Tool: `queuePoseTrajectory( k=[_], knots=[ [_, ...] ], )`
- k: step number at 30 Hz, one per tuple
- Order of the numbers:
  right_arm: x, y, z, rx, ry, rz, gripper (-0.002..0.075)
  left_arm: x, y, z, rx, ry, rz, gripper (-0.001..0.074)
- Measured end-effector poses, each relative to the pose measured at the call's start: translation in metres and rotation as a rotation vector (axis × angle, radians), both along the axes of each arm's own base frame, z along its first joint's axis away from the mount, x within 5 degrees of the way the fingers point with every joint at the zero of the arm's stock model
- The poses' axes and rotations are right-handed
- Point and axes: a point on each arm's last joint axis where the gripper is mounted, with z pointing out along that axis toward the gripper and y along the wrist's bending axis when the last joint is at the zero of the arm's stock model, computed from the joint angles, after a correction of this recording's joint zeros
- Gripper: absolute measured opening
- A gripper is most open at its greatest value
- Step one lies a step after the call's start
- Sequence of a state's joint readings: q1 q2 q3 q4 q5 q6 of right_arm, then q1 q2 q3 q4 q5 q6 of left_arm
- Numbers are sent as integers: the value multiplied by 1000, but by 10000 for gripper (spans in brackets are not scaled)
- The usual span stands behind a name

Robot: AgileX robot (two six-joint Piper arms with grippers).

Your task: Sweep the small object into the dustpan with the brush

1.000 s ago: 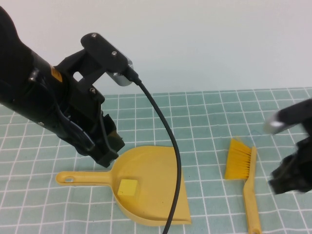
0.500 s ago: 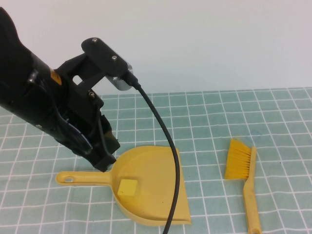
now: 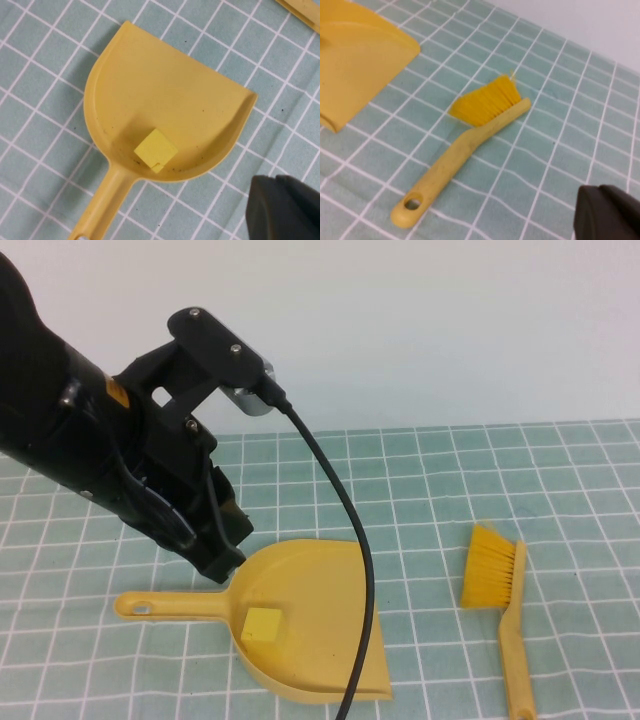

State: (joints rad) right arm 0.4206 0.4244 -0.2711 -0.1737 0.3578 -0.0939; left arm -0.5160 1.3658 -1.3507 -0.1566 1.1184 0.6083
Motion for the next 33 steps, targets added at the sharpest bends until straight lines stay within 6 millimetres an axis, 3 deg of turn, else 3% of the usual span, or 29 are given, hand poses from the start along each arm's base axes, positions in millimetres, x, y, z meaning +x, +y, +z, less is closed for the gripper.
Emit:
queuePoseTrajectory(
  k=[8, 23, 27, 33],
  knots=[
    [-2, -1, -15, -19, 47, -3, -2, 0, 0, 0, -3, 3, 6, 0],
    [-5, -3, -21, -49, 112, -14, -2, 1, 2, 0, 17, -15, 8, 0],
    [-5, -3, -21, -49, 112, -14, -2, 12, 4, 9, -2, -180, 55, 0],
    [-5, -4, -21, -50, 114, -14, -2, 19, 21, 54, -213, -539, 299, 0]
  ],
)
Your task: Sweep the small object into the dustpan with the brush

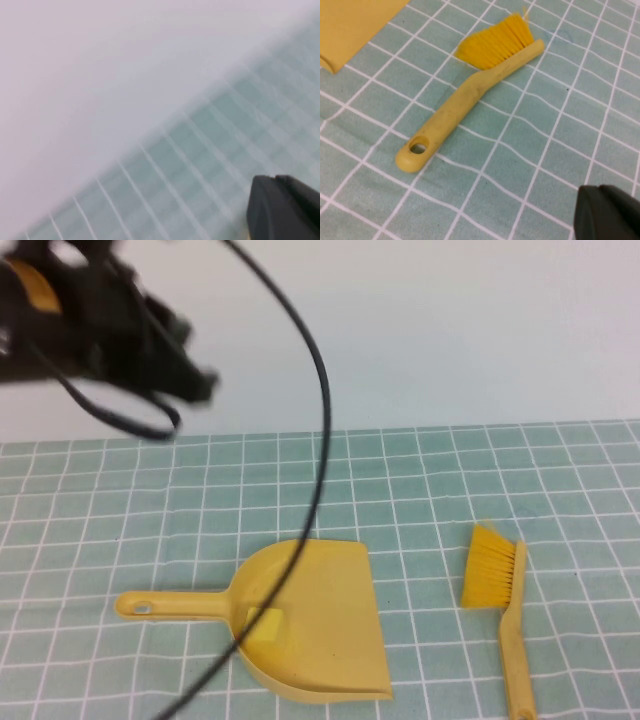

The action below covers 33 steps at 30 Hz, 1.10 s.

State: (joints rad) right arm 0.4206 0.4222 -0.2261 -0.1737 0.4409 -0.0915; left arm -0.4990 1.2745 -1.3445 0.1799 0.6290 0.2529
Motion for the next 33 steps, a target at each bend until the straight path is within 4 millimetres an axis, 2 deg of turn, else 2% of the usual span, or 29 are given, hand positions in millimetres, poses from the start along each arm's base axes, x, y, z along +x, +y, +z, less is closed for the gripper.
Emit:
queuePoseTrajectory(
  k=[4, 8, 13, 15, 20, 24, 27, 33],
  knots=[
    [0, 0, 0, 0, 1, -1, -2, -10, 12, 25, -136, -132, 28, 0],
    [0, 0, 0, 1, -1, -1, -2, -30, 22, 31, -215, -253, 6, -1],
    [0, 0, 0, 1, -1, -1, -2, -58, 33, 2, -291, -292, -12, -1],
    [0, 0, 0, 1, -1, -1, -2, -70, 41, -18, -332, -293, 3, -1],
    [0, 0, 0, 1, -1, -1, -2, -92, 71, -59, -618, -182, 190, -1],
    [0, 0, 0, 2, 0, -1, -2, -111, 87, -90, -640, -159, 278, -1],
    [0, 0, 0, 2, 0, -1, -2, -128, 98, -107, -650, -180, 330, -1],
    [0, 0, 0, 2, 0, -1, -2, -166, 113, -128, -733, -282, 395, -1]
  ],
)
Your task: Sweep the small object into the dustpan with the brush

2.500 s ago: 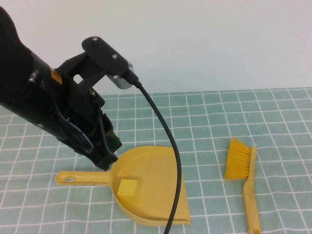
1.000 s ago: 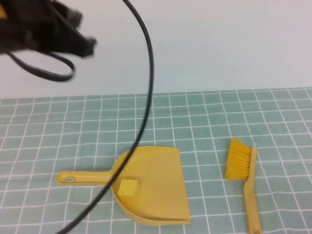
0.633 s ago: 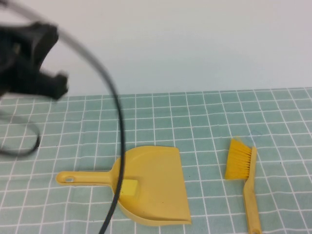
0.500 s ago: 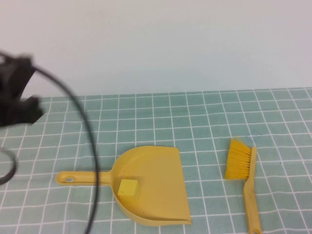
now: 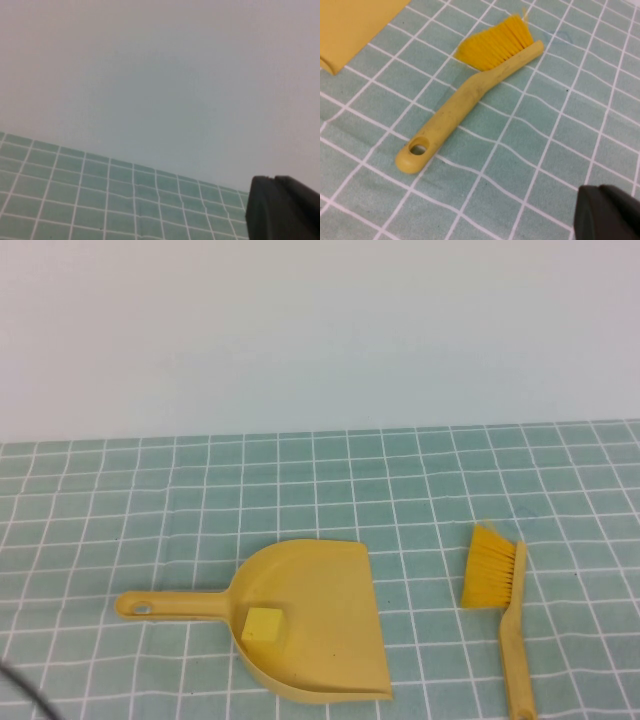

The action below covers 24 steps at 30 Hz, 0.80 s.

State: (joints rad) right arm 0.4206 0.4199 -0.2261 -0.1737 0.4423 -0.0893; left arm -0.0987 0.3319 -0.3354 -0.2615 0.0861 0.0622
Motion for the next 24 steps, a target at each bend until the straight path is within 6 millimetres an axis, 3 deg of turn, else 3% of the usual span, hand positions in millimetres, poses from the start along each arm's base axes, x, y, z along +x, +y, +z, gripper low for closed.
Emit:
queuePoseTrajectory(
  k=[6, 14, 20, 24],
  knots=[
    [0, 0, 0, 0, 0, 0, -2, -22, 4, -15, 12, -79, 28, -1],
    [0, 0, 0, 0, 0, 0, -2, -18, 3, -38, 32, -8, 25, -1],
    [0, 0, 0, 0, 0, 0, -2, -18, 3, -70, 28, 61, 25, -1],
    [0, 0, 0, 0, 0, 0, -2, -24, 5, -95, 115, 50, 34, -1]
  ],
)
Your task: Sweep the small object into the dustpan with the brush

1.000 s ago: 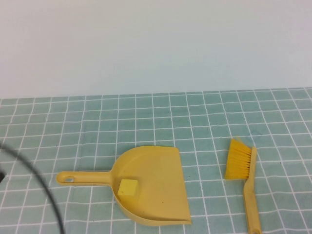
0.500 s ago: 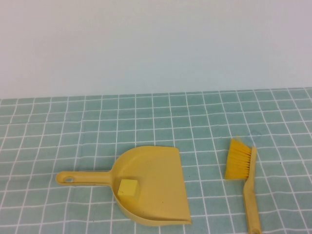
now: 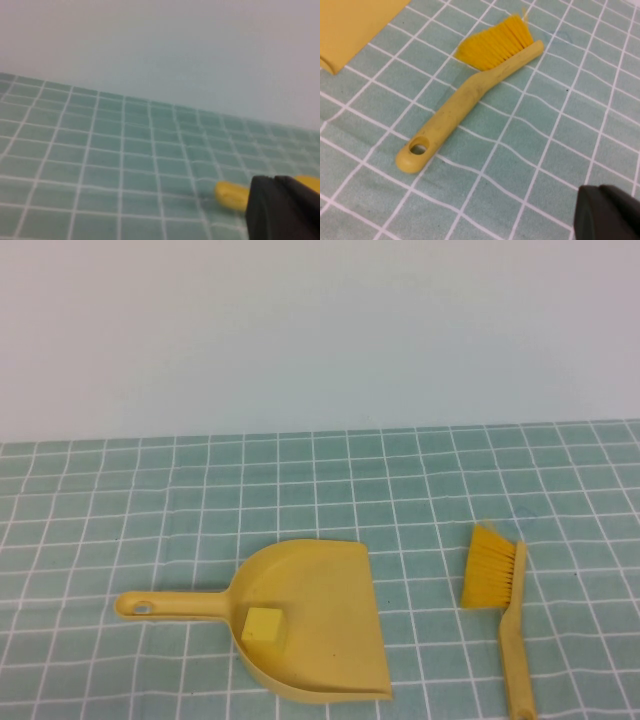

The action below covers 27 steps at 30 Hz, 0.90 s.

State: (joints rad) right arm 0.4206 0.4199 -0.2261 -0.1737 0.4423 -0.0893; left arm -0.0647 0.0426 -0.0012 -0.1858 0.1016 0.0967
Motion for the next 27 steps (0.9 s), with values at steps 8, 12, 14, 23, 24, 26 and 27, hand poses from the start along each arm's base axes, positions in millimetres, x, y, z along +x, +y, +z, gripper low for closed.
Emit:
queuePoseTrajectory(
  k=[8, 12, 14, 23, 24, 26, 27],
  knots=[
    [0, 0, 0, 0, 0, 0, -2, -8, 6, -22, 152, 196, 50, -1],
    [0, 0, 0, 0, 0, 0, -2, -8, 9, -22, 215, 203, 65, -1],
    [0, 0, 0, 0, 0, 0, -2, -8, 8, -22, 217, 198, 64, -1],
    [0, 0, 0, 0, 0, 0, -2, -8, 8, -21, 216, 184, 64, -1],
    [0, 0, 0, 0, 0, 0, -2, -8, 8, -21, 216, 184, 64, -1],
    [0, 0, 0, 0, 0, 0, -2, -8, 8, -21, 216, 184, 64, -1],
    [0, 0, 0, 0, 0, 0, -2, -8, 8, -21, 216, 184, 64, -1]
  ],
)
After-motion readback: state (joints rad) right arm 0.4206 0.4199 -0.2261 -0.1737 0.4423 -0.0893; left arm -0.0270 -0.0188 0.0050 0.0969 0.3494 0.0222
